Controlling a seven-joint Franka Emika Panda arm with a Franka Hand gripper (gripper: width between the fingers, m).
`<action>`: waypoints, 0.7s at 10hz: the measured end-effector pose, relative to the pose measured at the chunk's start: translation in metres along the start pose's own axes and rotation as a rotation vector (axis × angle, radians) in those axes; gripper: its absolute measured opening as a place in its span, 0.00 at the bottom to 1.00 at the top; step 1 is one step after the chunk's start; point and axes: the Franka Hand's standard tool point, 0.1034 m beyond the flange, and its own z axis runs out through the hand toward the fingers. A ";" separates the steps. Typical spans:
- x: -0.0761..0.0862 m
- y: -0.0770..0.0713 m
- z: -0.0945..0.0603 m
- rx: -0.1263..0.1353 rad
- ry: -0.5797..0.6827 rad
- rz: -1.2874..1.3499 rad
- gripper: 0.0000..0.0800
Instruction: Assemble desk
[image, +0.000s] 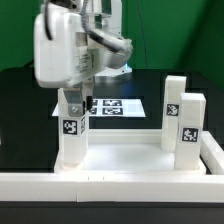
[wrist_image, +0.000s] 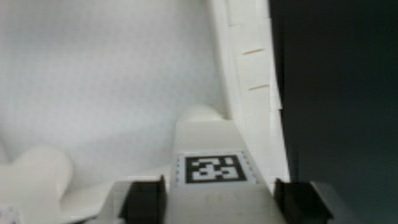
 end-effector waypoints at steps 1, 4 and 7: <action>0.002 -0.001 0.000 -0.013 -0.006 0.036 0.36; 0.005 0.002 0.000 -0.033 -0.003 -0.151 0.59; 0.007 0.001 -0.001 -0.041 -0.005 -0.578 0.80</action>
Offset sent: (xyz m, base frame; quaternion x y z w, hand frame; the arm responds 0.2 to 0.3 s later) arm -0.0101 -0.0040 -0.0019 -0.0716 -0.0024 -0.3119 0.9474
